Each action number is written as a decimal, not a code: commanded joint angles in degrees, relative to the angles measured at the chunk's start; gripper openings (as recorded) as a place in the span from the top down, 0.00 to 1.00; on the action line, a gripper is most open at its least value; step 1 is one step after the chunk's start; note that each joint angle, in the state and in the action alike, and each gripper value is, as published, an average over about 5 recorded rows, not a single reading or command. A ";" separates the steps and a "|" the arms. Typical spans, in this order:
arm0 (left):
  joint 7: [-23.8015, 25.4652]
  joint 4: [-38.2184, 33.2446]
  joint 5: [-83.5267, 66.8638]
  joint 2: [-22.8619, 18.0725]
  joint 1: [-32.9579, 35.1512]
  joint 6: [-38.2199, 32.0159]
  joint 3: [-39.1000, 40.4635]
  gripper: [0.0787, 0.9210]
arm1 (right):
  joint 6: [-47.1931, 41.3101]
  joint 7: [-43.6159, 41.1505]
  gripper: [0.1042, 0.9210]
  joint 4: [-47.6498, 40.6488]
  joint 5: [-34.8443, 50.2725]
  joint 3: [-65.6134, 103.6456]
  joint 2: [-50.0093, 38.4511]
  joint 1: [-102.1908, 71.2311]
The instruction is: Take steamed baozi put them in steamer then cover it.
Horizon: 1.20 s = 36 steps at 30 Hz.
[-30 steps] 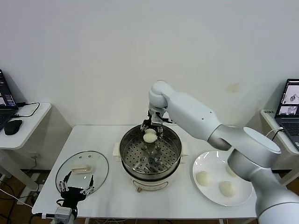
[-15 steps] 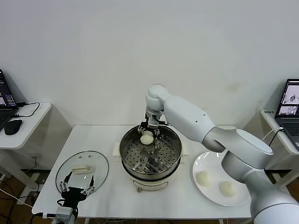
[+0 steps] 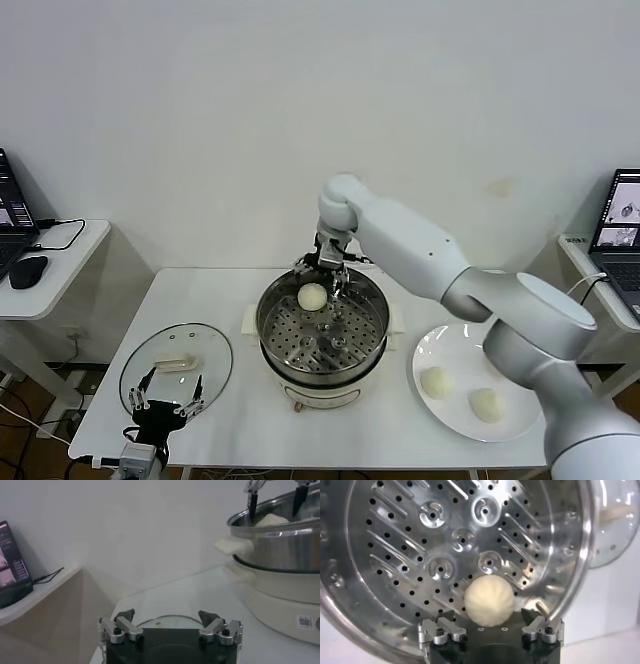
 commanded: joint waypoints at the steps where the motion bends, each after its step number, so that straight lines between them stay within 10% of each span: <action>1: 0.24 -1.17 -0.02 0.25 0.27 0.21 0.16 0.12 | -19.05 -3.10 0.12 13.38 16.53 -1.13 -10.55 5.63; 15: 0.69 -3.11 -0.20 1.92 0.95 0.85 1.71 0.12 | -61.48 0.76 0.12 29.99 32.51 -3.66 -38.28 7.65; 36: 0.63 -4.85 -0.06 1.54 2.70 1.24 2.16 0.12 | -62.02 5.34 0.12 38.99 21.28 5.15 -49.12 -17.75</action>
